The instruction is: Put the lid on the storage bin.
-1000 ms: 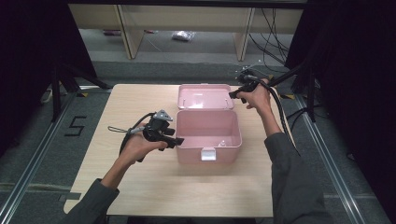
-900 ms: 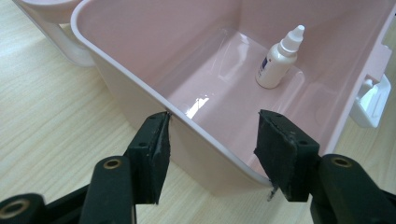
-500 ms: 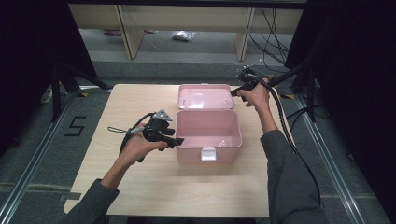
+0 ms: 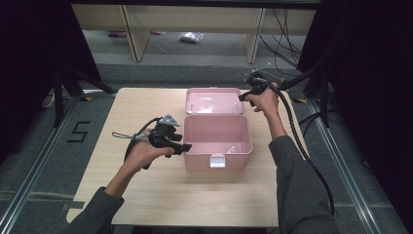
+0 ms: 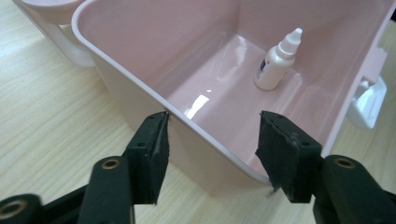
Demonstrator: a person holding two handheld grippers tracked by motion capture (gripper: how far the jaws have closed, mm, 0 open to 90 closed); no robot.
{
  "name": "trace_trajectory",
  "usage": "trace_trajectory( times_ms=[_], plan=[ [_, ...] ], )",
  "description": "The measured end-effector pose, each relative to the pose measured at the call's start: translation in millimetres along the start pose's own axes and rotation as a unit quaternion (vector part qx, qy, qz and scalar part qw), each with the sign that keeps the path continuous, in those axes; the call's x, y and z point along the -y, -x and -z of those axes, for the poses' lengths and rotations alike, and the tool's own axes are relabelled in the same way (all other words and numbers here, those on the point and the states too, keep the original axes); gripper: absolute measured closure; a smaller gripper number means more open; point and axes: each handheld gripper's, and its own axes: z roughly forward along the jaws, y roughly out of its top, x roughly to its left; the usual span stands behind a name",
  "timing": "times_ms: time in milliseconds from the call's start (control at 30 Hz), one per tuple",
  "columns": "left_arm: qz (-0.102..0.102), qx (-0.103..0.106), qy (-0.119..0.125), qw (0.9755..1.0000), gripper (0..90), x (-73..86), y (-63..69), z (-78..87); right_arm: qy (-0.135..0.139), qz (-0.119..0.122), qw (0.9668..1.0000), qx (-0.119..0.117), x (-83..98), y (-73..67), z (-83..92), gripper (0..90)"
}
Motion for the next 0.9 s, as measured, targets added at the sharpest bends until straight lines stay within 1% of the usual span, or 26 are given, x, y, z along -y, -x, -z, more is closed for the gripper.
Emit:
trace_trajectory(
  times_ms=[33,67,133,167,200,233,267,333,400,433,500,533,567,600,633,667,700,733,767,800,833,867,900],
  plan=[
    [0.002,0.0,0.0,1.0,41.2,-0.6,-1.1,1.0,0.0,0.0,1.0,0.0,0.0,0.0,0.0,47.3],
    [0.003,-0.002,0.003,1.0,39.4,-1.3,-2.2,2.1,-0.004,-0.011,0.9999,-0.003,0.2,-1.6,-0.3,47.3],
    [0.008,-0.007,0.01,0.9999,39.1,-3.5,-4.0,4.1,-0.004,0.003,1.0,-0.001,0.3,0.7,-1.7,47.3],
    [0.013,-0.006,0.016,0.9998,38.8,-4.6,-4.5,4.0,0.0,-0.001,1.0,-0.002,0.1,0.8,-2.9,47.3],
    [0.013,-0.003,0.015,0.9998,38.7,-6.0,-6.2,3.9,-0.006,-0.009,0.9999,-0.005,0.3,-0.1,-2.9,47.3],
    [0.017,-0.001,0.016,0.9997,38.2,-7.5,-7.9,3.1,-0.004,-0.001,1.0,-0.003,0.0,1.4,-3.8,47.3],
    [0.021,-0.002,0.02,0.9996,37.8,-9.3,-10.3,2.1,-0.003,-0.01,0.9999,-0.004,-0.2,0.9,-4.9,47.3],
    [0.031,-0.006,0.024,0.9992,37.7,-12.6,-14.5,-0.1,-0.003,-0.009,1.0,-0.003,-0.4,1.1,-6.2,47.3],
    [0.036,-0.005,0.026,0.999,37.5,-16.7,-19.4,-2.6,-0.003,-0.007,0.9999,-0.008,-0.8,1.9,-6.7,47.3],
    [0.039,-0.013,0.029,0.9987,37.4,-18.9,-21.7,-4.4,-0.001,-0.01,0.9999,-0.006,-1.1,2.1,-7.2,47.3],
    [0.044,-0.024,0.02,0.9985,37.3,-24.4,-29.2,-7.9,-0.001,-0.006,1.0,-0.005,-0.6,3.0,-7.7,47.1],
    [0.048,-0.028,0.017,0.9983,37.6,-27.1,-32.8,-10.0,-0.004,-0.012,0.9999,-0.006,-0.2,2.7,-7.8,46.9],
    [0.05,-0.036,0.013,0.998,37.9,-29.7,-35.4,-12.1,-0.004,-0.011,0.9999,-0.006,0.0,2.9,-8.3,46.7],
    [0.048,-0.042,0.01,0.9979,38.7,-31.7,-37.6,-14.6,-0.005,-0.011,0.9999,-0.007,0.0,2.9,-8.6,46.7],
    [0.047,-0.047,0.001,0.9977,39.2,-33.8,-39.6,-16.7,-0.003,-0.012,0.9999,-0.007,-0.1,2.8,-8.9,46.7],
    [0.05,-0.051,-0.002,0.9975,39.5,-35.2,-41.5,-19.1,-0.002,-0.013,0.9999,-0.008,0.0,2.4,-9.3,46.7],
    [0.051,-0.05,0.001,0.9974,40.4,-36.0,-43.8,-22.1,-0.002,-0.011,0.9999,-0.008,0.1,2.3,-10.2,46.7],
    [0.052,-0.048,-0.004,0.9975,41.8,-37.1,-45.3,-24.4,-0.003,-0.007,0.9999,-0.01,0.0,2.0,-11.0,46.7],
    [0.052,-0.052,-0.01,0.9972,42.6,-38.3,-46.1,-26.0,0.003,-0.008,0.9999,-0.006,0.1,1.3,-12.6,47.1],
    [0.053,-0.049,-0.007,0.9973,43.4,-38.9,-46.8,-28.8,0.001,-0.009,0.9999,-0.008,0.0,1.3,-12.7,47.4],
    [0.053,-0.047,-0.012,0.9974,45.1,-40.2,-46.6,-29.9,-0.001,-0.012,0.9999,-0.008,-0.1,1.3,-12.8,47.5],
    [0.053,-0.045,-0.006,0.9975,46.6,-40.6,-46.6,-32.4,-0.005,-0.017,0.9998,-0.006,0.0,1.1,-13.1,48.4],
    [0.051,-0.046,-0.009,0.9976,48.2,-41.1,-46.7,-34.2,-0.005,-0.007,0.9999,-0.008,0.1,4.1,-14.1,49.4]
  ],
)
